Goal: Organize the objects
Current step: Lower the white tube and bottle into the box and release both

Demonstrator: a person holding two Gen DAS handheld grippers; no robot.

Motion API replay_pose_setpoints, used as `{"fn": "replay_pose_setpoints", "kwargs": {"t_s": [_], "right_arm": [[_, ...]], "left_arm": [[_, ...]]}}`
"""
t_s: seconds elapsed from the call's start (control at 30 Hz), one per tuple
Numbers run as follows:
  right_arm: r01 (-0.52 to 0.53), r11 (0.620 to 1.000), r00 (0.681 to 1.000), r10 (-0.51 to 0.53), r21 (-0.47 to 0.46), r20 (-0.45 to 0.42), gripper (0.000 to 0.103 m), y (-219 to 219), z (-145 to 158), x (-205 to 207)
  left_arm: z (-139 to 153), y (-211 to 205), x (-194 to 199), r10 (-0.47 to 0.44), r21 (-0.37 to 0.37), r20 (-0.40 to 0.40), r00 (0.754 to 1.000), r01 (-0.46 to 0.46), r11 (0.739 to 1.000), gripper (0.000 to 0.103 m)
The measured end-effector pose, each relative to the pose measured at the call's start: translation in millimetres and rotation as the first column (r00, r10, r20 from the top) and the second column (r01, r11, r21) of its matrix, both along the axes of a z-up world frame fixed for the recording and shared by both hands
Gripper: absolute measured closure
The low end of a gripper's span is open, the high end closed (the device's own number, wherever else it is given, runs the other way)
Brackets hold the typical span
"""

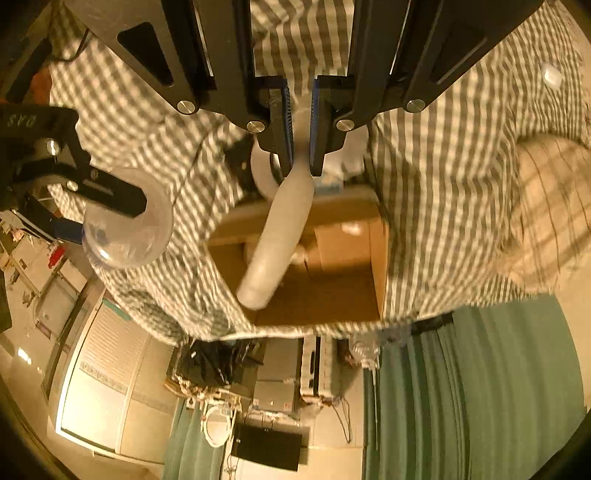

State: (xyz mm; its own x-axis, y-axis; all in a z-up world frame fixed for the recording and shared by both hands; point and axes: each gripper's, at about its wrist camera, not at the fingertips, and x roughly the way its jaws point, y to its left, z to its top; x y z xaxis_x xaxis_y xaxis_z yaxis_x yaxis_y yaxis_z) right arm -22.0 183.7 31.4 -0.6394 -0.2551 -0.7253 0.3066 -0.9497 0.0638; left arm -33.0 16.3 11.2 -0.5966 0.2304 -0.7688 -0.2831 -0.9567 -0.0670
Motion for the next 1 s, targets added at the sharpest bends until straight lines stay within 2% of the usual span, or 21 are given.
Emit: {"fn": "replay_pose_setpoints", "kwargs": {"t_s": [0.17,0.33,0.53,0.77,0.83,0.97,1.0], "right_arm": [[-0.036,0.999,0.998,0.037,0.024,-0.044,0.014,-7.3,24.1,-26.9],[-0.047,0.997,0.996,0.051,0.057,-0.069,0.014,-16.5,37.6,-68.2],[-0.045,0.997,0.993,0.052,0.069,-0.105,0.014,-30.5,45.4,-122.1],[-0.051,0.997,0.997,0.054,0.051,-0.062,0.014,-42.2,7.8,-180.6],[-0.048,0.999,0.997,0.049,0.022,-0.066,0.014,-40.3,-3.6,-187.7],[-0.016,1.000,0.998,0.016,-0.005,-0.056,0.013,-29.8,-17.1,-194.5],[-0.008,1.000,0.998,0.007,-0.008,-0.062,0.010,-26.6,-15.9,-192.5]], "left_arm": [[23.9,2.6,-36.1,0.009,0.009,-0.047,0.999,-0.008,1.000,0.096],[30.6,8.0,-77.4,0.009,0.012,-0.061,0.998,-0.008,1.000,0.096],[13.3,8.4,-132.5,0.029,0.019,-0.036,0.999,-0.029,0.999,0.096],[-29.0,5.8,-176.8,0.044,0.002,0.014,0.999,-0.044,0.999,0.096],[-40.7,3.0,-182.6,0.053,0.010,0.030,0.998,-0.053,0.999,0.090],[-48.4,-6.0,-186.2,0.089,0.024,0.029,0.996,-0.090,0.996,0.068],[-47.8,-8.3,-185.3,0.097,0.027,0.030,0.995,-0.098,0.995,0.055]]}}
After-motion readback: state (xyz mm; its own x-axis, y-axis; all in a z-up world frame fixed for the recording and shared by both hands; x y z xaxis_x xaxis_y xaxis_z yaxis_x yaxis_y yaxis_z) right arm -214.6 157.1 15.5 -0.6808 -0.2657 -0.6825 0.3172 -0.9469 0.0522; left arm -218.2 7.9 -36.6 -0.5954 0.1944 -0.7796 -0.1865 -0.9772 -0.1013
